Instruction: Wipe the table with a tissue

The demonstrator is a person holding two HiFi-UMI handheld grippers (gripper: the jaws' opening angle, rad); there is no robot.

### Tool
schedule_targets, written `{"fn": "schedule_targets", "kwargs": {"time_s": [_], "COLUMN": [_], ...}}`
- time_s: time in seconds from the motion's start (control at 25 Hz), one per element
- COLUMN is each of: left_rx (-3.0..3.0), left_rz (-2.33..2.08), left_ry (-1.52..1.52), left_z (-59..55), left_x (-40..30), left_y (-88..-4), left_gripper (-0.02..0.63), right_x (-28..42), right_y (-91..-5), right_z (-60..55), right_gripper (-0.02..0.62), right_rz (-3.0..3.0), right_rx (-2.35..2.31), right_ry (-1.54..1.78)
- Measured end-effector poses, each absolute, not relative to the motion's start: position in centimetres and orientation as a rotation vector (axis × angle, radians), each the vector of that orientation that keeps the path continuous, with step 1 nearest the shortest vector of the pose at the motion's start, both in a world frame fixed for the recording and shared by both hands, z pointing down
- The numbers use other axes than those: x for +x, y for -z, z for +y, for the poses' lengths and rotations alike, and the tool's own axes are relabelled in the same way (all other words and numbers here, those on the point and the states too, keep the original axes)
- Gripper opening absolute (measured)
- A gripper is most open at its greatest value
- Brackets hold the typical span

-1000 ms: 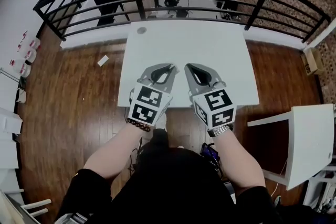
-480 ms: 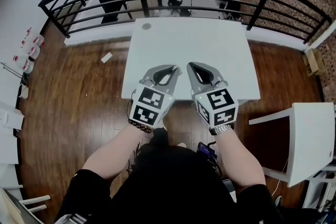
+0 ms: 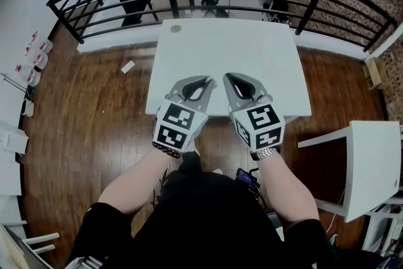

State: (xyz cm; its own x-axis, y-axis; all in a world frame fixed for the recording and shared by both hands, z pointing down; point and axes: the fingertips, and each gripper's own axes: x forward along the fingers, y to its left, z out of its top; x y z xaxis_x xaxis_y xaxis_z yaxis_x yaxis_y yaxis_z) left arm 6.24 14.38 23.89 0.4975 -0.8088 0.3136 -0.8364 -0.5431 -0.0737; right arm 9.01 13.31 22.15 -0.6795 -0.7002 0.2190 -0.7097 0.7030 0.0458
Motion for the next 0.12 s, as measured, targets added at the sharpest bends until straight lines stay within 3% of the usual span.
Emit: {"fn": "schedule_targets", "kwargs": {"time_s": [0.12], "left_rx": [2.637], "left_rz": [-1.458], "left_ry": [-0.478], "left_z": [14.52], "left_x": [6.34], "left_y": [-23.66], "left_gripper": [0.032], "right_x": [9.07], "right_y": [-21.97], "right_z": [13.41], "right_gripper": [-0.008], "right_rz": [-2.691], "right_rx": [1.127], "right_ry": [-0.054]}}
